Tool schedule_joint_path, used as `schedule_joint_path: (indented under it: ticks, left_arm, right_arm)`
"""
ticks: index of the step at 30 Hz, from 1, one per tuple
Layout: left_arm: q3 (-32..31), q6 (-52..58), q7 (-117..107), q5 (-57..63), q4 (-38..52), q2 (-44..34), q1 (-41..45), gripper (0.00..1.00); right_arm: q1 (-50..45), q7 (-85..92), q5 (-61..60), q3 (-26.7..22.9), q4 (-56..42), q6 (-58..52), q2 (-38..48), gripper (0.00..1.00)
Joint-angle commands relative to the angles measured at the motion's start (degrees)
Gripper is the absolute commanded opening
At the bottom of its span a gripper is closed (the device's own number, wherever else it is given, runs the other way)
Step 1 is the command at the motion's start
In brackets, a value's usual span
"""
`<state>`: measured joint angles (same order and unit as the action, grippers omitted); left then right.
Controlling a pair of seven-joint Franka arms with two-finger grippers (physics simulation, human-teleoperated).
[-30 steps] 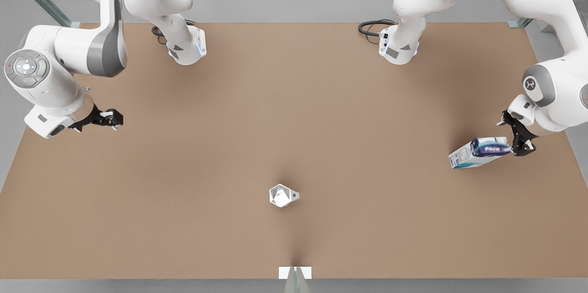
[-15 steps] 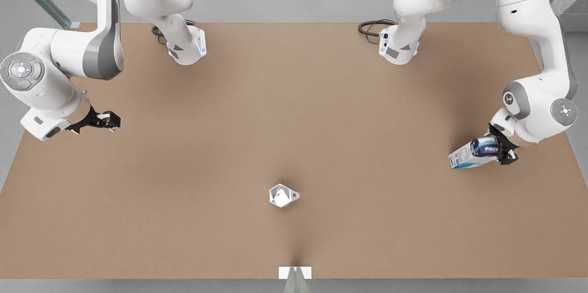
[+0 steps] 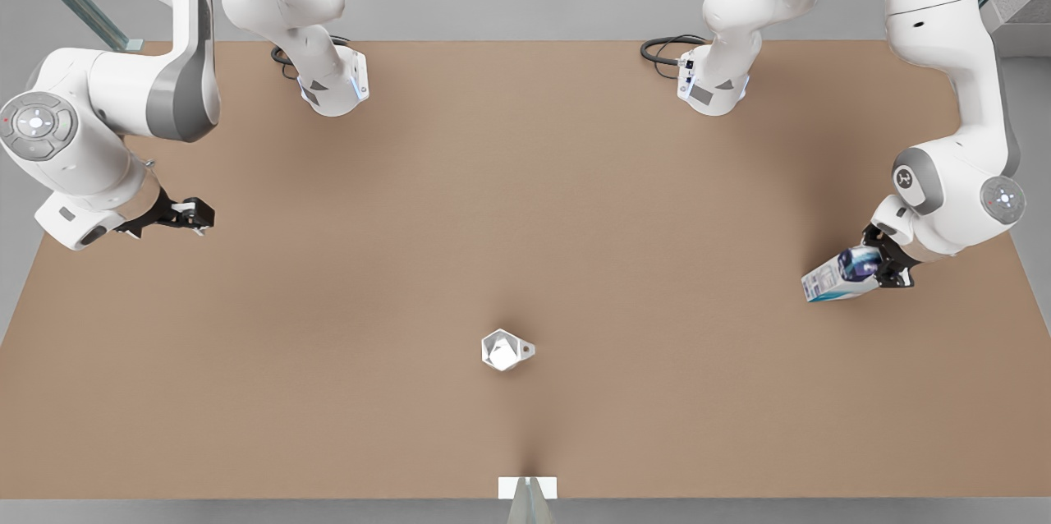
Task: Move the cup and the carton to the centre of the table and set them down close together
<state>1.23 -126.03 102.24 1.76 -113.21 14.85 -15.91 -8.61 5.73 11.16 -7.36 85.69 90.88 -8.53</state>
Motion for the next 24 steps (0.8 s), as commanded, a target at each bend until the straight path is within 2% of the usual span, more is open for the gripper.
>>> schedule_joint_path:
  ticks: [1, 4, 8, 11, 12, 15, 20, 24]
  left_arm:
    - [0.0, 0.3, -0.1, 3.4, 0.0, 0.0, 0.0, 0.45]
    - [0.0, 0.6, 0.0, 3.4, 0.1, -0.7, 0.3, 0.45]
    - [-0.2, 4.2, 0.7, 3.4, 0.6, -6.8, 1.7, 0.45]
    - [-0.7, 11.3, -2.2, 2.6, 6.8, -7.7, 6.7, 0.45]
    - [-4.0, 15.4, -7.8, 2.6, 8.5, -7.6, 7.3, 0.45]
    - [-15.8, 15.5, -20.9, 2.6, 8.6, -7.2, 7.7, 0.45]
    - [-16.0, 15.5, -42.3, 2.7, 12.8, -2.3, 27.4, 0.46]
    - [-15.9, 15.3, -52.2, 0.2, 15.8, 2.1, 35.1, 0.46]
  right_arm:
    - [0.0, 0.1, 0.0, 0.1, 0.0, 0.0, 0.0, 1.00]
    - [0.0, 0.1, 0.0, 0.0, 0.0, 0.1, 0.0, 1.00]
    - [0.0, 0.1, 0.0, 0.0, 0.0, 0.1, 0.0, 1.00]
    - [0.0, 0.1, 0.0, 0.0, 0.0, 0.0, 0.0, 1.00]
    - [0.0, 0.1, 0.0, 0.0, -0.1, -0.1, 0.1, 1.00]
    - [0.0, 0.1, 0.0, 0.0, -0.1, 0.0, 0.0, 1.00]
    - [0.0, 0.1, 0.0, 0.0, -0.1, 0.1, 0.0, 1.00]
    - [-0.1, 0.1, 0.0, 0.0, -0.1, 0.1, 0.0, 1.00]
